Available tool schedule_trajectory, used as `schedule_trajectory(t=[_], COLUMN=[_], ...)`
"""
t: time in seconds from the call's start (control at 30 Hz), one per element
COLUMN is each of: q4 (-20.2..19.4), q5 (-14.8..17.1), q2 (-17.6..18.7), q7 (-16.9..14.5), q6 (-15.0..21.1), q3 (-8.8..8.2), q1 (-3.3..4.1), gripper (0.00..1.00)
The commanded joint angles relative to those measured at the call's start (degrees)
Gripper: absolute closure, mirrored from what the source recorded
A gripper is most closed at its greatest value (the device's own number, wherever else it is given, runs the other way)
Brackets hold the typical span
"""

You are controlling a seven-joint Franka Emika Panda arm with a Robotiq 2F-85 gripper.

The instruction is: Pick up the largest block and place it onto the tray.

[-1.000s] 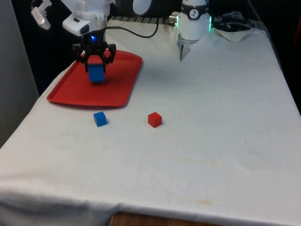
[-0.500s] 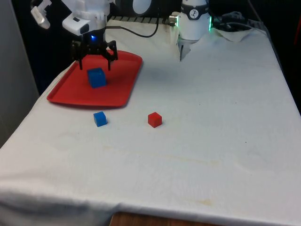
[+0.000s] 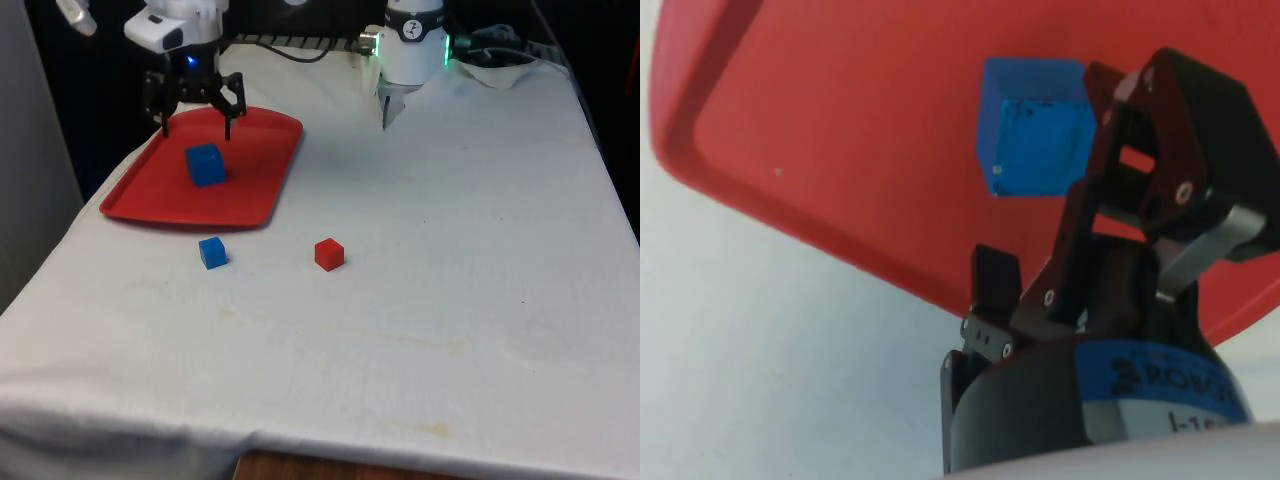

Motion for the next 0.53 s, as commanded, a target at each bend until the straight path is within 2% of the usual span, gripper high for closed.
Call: schedule_trajectory(t=[0.0,0.1,0.13,0.17,0.23,0.47,0.5], q4=[0.2,0.9,0.6,1.0,1.6,2.8,2.6], q5=[-0.5,-0.4,0.0,-0.3,-0.3,-0.2,0.0], q2=[-0.2,-0.8,-0.7,-0.9,-1.1,-1.5,-1.5], q7=[0.6,1.1,0.5,1.3,1.7,2.9,2.4], q6=[-0.4,-0.6,-0.2,-0.7,-0.9,-0.9,-0.7], q3=[-0.46,-0.40,0.00,-0.34,-0.23,0.23,0.40], q1=[0.57,1.09,0.52,1.15,1.60,2.69,2.23], gripper=[0.00,0.00,0.00,0.00,0.00,0.00,0.00])
